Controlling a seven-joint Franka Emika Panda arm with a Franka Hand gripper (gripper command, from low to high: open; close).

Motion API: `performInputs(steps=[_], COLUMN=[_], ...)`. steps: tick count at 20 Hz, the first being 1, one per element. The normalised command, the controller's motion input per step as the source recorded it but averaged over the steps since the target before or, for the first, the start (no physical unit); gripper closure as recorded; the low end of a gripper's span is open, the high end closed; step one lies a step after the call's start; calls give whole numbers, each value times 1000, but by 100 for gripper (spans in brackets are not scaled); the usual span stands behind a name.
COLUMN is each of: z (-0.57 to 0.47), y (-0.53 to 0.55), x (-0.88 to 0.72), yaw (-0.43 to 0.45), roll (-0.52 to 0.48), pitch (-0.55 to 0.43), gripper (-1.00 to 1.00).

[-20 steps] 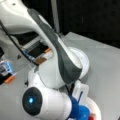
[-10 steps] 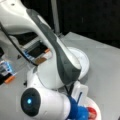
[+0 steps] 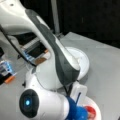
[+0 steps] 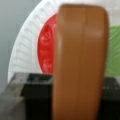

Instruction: Ingredient selection for cheeseburger or sandwich

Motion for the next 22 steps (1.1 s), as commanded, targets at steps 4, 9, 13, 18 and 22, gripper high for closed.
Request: performInputs(steps=[4, 9, 13, 18, 22], z=[6, -1, 2, 56, 179], y=[-180, -225, -241, -212, -188], x=[102, 103, 115, 126, 114], yaw=[122, 135, 144, 132, 107], roll=[306, 291, 282, 260, 175], pitch=[-28, -41, -43, -7, 68], gripper=[-100, -100, -100, -100, -100])
